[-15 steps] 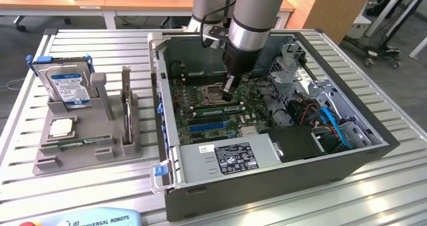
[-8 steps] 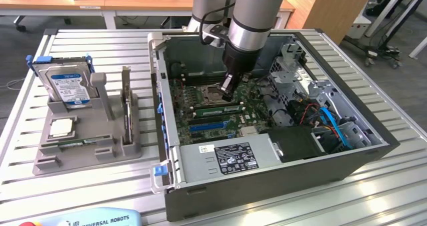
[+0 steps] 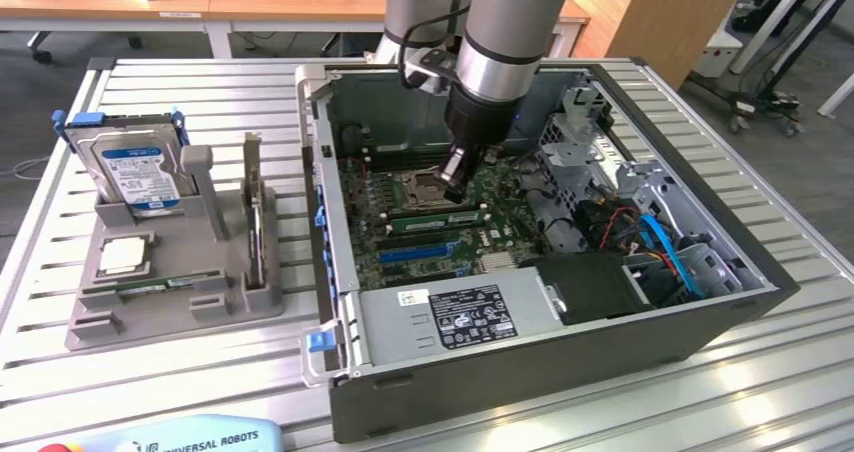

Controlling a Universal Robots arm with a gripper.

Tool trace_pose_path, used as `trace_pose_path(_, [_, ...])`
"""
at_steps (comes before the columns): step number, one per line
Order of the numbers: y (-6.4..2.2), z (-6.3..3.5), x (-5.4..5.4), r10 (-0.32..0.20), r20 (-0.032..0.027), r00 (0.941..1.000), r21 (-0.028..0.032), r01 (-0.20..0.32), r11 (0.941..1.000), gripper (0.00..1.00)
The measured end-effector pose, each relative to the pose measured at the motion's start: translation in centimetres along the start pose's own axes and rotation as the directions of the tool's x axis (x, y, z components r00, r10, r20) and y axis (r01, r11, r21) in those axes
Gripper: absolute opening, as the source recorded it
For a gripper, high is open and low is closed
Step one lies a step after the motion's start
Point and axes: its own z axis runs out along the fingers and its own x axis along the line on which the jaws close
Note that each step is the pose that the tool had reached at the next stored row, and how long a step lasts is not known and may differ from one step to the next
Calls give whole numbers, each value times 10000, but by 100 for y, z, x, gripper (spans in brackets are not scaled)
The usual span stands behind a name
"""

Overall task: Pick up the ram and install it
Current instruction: 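Press down the ram until it locks into place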

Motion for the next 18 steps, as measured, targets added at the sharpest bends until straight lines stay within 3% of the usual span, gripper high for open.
trace_pose_path(9, [8,1,5,1103,54,9939,34,-1103,9939,10])
trace_pose_path(14, [10,1,8,1782,88,9840,52,-1782,9840,10])
trace_pose_path(18, [11,1,9,2350,117,9719,66,-2351,9719,10])
